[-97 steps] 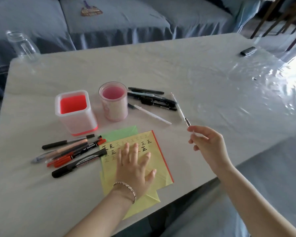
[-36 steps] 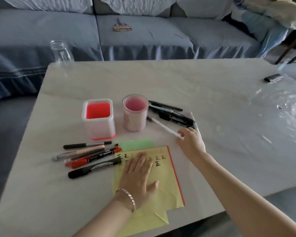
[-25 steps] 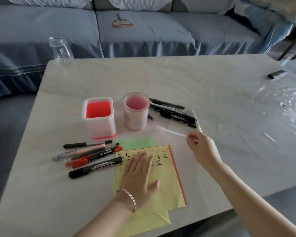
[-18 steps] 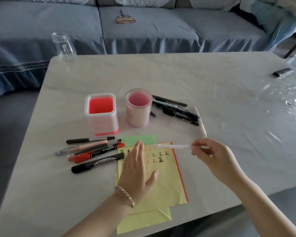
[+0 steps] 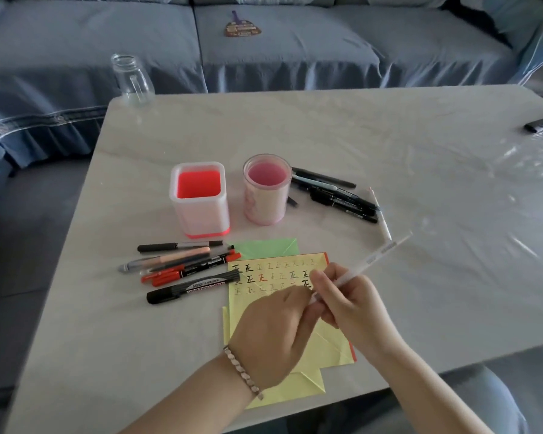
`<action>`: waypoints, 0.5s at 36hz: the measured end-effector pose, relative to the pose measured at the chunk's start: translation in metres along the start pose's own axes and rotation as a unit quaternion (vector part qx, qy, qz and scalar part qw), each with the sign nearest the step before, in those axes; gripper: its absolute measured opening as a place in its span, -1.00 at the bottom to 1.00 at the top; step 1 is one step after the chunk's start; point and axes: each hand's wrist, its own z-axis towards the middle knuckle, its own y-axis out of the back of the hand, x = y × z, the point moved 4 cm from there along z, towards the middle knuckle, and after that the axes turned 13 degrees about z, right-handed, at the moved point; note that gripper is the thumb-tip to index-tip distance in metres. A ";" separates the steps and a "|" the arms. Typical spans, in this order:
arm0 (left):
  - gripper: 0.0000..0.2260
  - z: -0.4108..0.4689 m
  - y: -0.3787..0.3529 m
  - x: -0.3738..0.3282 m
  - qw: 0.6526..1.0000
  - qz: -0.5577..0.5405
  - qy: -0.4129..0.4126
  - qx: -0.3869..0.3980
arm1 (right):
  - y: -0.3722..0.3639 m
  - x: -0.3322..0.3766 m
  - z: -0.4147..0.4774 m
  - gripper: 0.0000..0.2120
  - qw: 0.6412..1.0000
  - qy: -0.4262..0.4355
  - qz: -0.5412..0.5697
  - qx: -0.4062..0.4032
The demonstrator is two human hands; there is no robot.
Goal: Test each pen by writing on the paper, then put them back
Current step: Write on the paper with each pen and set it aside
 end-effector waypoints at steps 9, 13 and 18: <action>-0.55 -0.017 -0.009 -0.014 0.905 -0.374 0.104 0.173 | 0.008 -0.010 -0.019 -0.69 0.995 0.016 0.084 0.044; -0.69 -0.018 -0.013 -0.016 0.829 -0.479 0.136 0.254 | 0.012 -0.019 -0.020 -0.68 0.993 -0.004 0.113 0.021; -0.72 -0.009 -0.009 -0.014 0.762 -0.531 0.187 0.319 | 0.006 -0.019 -0.016 -0.63 0.994 0.011 0.106 -0.033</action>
